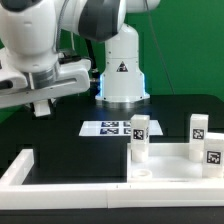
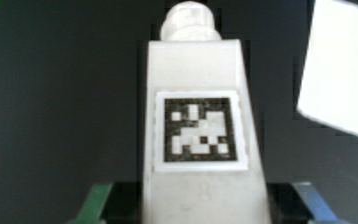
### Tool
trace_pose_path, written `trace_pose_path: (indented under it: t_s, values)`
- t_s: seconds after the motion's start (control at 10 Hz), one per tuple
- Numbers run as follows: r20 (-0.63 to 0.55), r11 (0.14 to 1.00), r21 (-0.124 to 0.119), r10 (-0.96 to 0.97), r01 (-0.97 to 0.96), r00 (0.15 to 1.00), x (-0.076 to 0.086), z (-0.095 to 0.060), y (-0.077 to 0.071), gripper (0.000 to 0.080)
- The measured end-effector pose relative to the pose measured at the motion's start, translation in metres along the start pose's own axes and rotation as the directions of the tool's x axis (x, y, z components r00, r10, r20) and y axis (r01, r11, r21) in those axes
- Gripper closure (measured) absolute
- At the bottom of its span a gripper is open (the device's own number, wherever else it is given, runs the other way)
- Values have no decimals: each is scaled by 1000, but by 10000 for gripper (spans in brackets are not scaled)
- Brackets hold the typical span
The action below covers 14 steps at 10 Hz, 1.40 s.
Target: Assemble square table
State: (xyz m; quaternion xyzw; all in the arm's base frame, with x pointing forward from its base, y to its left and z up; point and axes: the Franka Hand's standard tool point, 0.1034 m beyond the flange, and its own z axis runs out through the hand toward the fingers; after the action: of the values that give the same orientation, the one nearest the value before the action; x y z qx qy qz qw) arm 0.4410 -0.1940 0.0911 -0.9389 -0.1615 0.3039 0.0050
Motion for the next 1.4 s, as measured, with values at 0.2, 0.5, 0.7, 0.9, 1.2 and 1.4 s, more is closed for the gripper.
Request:
trace_pose_path:
  t_s: [0.2, 0.5, 0.7, 0.9, 1.2, 1.4]
  values:
    - [-129, 998, 32, 65, -61, 989, 21, -36, -21, 509]
    - [-314, 997, 8, 72, -74, 947, 36, -75, -24, 509]
    - [-422, 997, -6, 71, -81, 904, 34, -73, -21, 509]
    - [-539, 991, 1, 112, -133, 835, 47, -78, -37, 509]
    - [-666, 976, 106, 210, -188, 716, 81, -125, -77, 509]
    - [-768, 974, 59, 183, -217, 613, 82, -137, -62, 509]
